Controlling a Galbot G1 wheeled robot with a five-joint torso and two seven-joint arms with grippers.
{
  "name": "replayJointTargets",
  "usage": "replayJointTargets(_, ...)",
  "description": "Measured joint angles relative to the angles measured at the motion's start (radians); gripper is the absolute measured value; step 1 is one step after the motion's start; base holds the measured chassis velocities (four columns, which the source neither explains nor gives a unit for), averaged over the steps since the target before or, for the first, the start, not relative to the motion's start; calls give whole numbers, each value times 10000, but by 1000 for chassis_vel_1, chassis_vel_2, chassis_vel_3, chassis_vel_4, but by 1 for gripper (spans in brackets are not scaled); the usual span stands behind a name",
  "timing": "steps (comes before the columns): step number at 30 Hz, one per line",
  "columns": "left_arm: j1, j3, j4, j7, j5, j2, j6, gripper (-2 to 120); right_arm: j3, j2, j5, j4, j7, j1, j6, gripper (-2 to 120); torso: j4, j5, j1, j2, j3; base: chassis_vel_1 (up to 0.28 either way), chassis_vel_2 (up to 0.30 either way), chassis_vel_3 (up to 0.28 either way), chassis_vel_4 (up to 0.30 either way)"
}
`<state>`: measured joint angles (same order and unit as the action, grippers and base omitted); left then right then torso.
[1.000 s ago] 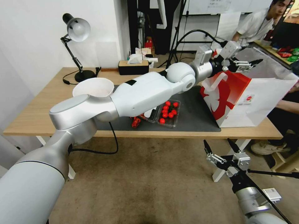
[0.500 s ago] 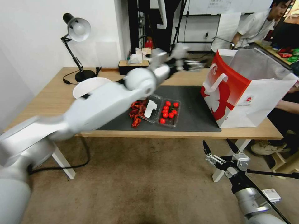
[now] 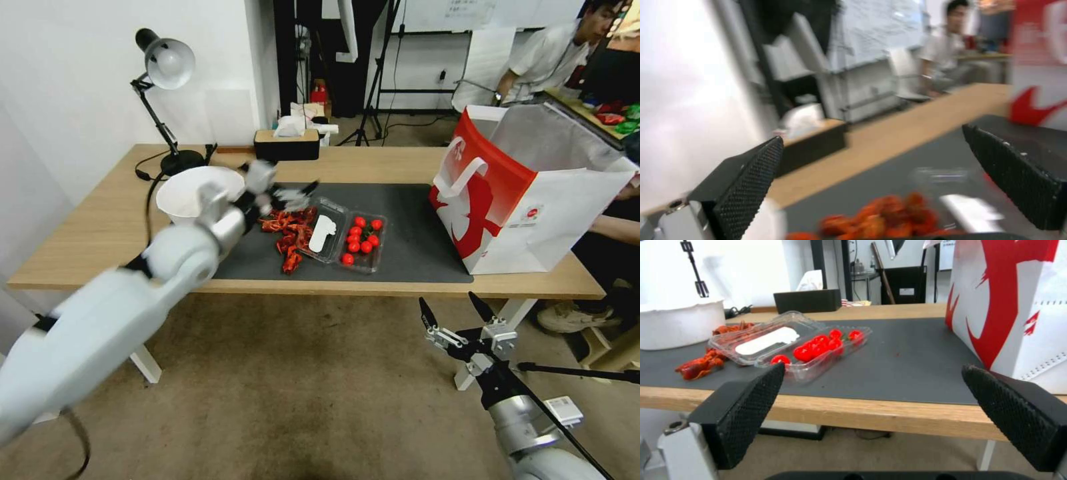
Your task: Pick up the trash from the table and place it into the takeout bag.
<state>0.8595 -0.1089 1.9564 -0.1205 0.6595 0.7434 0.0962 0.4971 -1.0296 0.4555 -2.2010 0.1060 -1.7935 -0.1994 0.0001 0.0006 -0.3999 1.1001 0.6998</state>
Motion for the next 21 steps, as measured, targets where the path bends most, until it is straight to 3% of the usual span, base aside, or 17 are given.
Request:
replayJointTargets(1, 0, 0, 0, 0, 0, 0, 0, 100, 0, 0, 0, 0, 0, 0, 0, 100, 0, 0, 0, 0, 0, 0, 0, 0, 0)
replayJointTargets(3, 1913, -1158, 362, -330, -751, 363, -424, 100, -50, 21, -9, -22, -5, 0, 0, 100, -1, -14, 0, -1, 0, 0, 0, 0, 0)
replayJointTargets(4, 1913, -1158, 362, -330, -751, 363, -424, 100, -50, 21, -9, -22, -5, 0, 0, 100, -1, -14, 0, -1, 0, 0, 0, 0, 0)
replayJointTargets(7, 3899, -2373, 592, -325, -1537, 1257, -1181, 100, -109, 45, -10, -73, 60, 69, 0, 100, 0, -10, 1, 0, 0, 0, 0, 0, 0)
replayJointTargets(11, 4849, -2875, 588, -214, -1877, 1773, -1535, 100, -131, 51, 1, -74, 209, 145, 0, 100, -3, -2, 0, -1, -1, 0, 0, 0, 0)
replayJointTargets(14, 6364, -3579, 578, -158, -2343, 2692, -2093, 100, -105, 141, 43, -86, 268, 204, 0, 100, 2, -5, 1, -2, 0, 0, 0, 0, 0)
replayJointTargets(21, 7203, -3802, 404, -156, -2744, 3444, -2557, 100, -152, 159, 82, -12, 267, 251, 0, 100, -3, -3, -1, -1, 1, 0, 0, 0, 0)
